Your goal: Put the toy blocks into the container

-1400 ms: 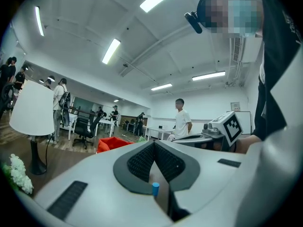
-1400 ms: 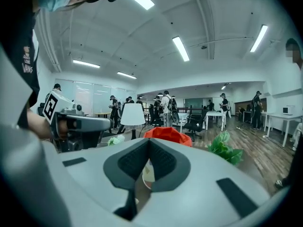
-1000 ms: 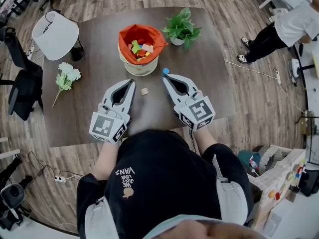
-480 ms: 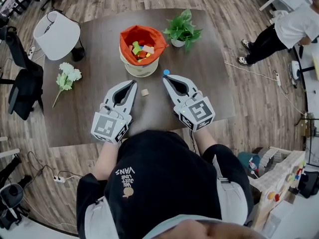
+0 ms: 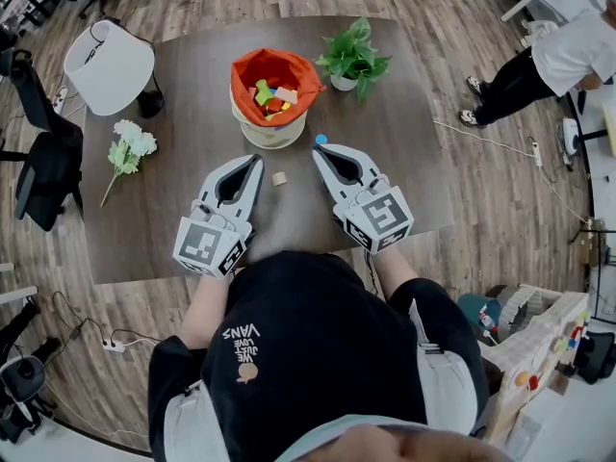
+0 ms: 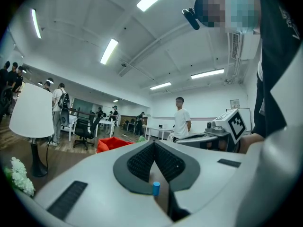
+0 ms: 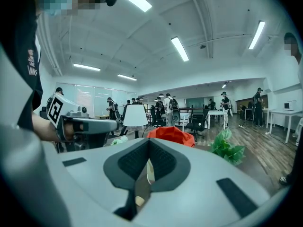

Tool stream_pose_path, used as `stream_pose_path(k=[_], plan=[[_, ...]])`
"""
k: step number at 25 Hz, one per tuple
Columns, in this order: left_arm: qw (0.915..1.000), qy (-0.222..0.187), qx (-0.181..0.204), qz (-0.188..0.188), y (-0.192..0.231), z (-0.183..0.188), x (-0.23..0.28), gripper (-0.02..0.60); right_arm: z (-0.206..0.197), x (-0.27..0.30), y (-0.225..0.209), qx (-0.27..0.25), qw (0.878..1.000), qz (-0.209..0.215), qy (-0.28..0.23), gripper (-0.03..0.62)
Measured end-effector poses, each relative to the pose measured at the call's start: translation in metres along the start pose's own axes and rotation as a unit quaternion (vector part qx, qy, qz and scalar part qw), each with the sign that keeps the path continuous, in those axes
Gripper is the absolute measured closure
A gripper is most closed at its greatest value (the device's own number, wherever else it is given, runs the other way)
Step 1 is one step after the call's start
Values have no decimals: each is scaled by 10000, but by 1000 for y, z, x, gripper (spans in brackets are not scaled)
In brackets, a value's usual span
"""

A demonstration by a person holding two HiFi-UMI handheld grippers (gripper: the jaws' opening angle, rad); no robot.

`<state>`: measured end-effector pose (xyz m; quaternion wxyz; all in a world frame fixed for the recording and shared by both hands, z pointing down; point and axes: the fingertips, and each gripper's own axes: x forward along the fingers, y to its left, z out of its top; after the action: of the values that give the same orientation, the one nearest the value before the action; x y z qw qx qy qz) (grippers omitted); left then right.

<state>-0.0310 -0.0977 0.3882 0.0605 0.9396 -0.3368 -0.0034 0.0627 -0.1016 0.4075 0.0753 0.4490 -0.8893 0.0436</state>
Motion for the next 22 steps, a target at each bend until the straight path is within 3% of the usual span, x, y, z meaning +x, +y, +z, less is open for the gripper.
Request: stream_pose_path(k=[7, 22], plan=[[9999, -7, -56, 104, 5, -1, -1, 571, 0, 6, 2, -18, 10000, 77, -7, 577], [9987, -21, -98, 496, 17, -3, -20, 571, -30, 50, 14, -283, 9962, 672, 467, 577]])
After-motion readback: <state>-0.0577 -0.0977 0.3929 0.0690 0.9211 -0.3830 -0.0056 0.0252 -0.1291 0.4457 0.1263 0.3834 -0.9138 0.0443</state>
